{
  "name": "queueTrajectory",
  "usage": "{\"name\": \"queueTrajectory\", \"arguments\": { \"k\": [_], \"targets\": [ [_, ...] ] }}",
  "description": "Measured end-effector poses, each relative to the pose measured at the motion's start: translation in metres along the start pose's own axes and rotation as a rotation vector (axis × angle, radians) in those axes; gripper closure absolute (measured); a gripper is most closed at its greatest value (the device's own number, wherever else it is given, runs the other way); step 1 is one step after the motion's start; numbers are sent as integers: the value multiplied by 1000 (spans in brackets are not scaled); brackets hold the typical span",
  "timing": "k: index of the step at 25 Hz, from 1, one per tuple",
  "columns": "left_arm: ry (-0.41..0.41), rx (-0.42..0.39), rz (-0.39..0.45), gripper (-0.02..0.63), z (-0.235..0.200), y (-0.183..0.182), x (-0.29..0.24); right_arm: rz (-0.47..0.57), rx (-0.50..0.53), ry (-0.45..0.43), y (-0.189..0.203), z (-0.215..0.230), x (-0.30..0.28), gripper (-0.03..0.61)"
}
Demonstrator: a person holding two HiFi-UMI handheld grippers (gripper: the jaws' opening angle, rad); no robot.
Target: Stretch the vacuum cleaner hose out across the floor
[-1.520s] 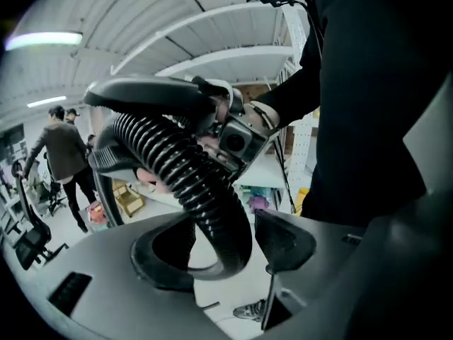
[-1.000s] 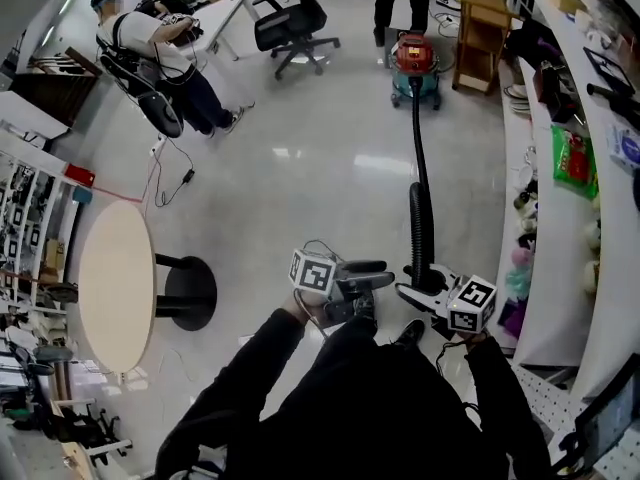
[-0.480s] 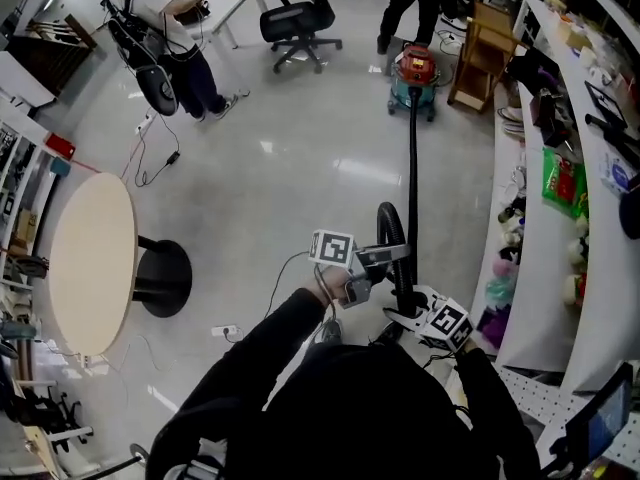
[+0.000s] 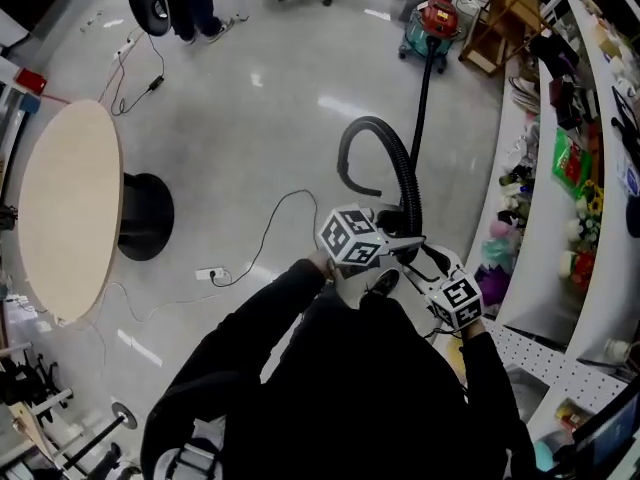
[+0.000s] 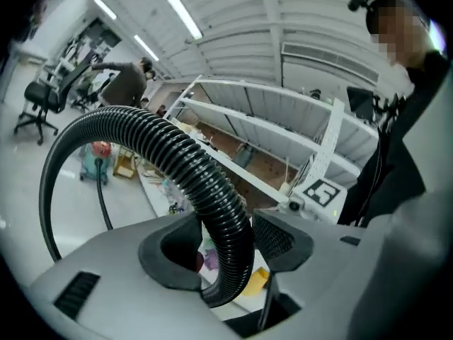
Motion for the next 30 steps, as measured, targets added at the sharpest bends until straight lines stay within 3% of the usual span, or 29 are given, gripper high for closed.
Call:
{"name": "queueTrajectory", "arguments": {
  "k": [4,7,9,12,15,17,18,19,22,24,25,26,28,30],
  "targets": [
    [-14,-178,-110,379,1,23,20,315,-455,-255,-36,-4,50,336],
    [6,-361,-218,376,22,44,20,477,-685,-319,-61,24,76,336],
    [20,-477,-265,371,43,57,15,477,-737,-347,-71,39,73,333],
    [29,-638,-314,370,80,71,4,461,-799,-427,-76,44,55,259],
    [21,-786,-397,367,111,89,-9,529,-860,-558,-72,27,56,245],
    [-8,-862,-457,365,123,102,-18,589,-834,-600,-63,14,67,247],
    [-31,-885,-486,365,128,109,-23,614,-816,-590,-53,10,73,281],
    [-55,-898,-517,364,133,118,-28,634,-808,-575,-39,6,79,359],
    [-118,-894,-656,363,149,153,-41,660,-789,-543,4,-10,101,379],
    [-153,-820,-772,362,152,179,-40,684,-725,-537,24,-18,121,387],
    [-171,-725,-794,362,153,188,-38,696,-685,-534,34,-21,132,387],
    [-181,-575,-768,362,155,194,-35,700,-639,-534,44,-26,143,387],
    [-157,-145,-570,364,164,188,-29,679,-516,-542,62,-44,161,387],
    [-72,253,-250,364,174,158,-26,632,-388,-538,79,-65,168,387]
  ]
}}
Point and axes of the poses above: the fingertips, and each gripper's own axes: x backward along the fingers, z to its right, y out of its underside, the point moved 5 cm from there along x, backward along the fingers, and after that the axes turned 1 degree about -y, right-handed, at the moved point
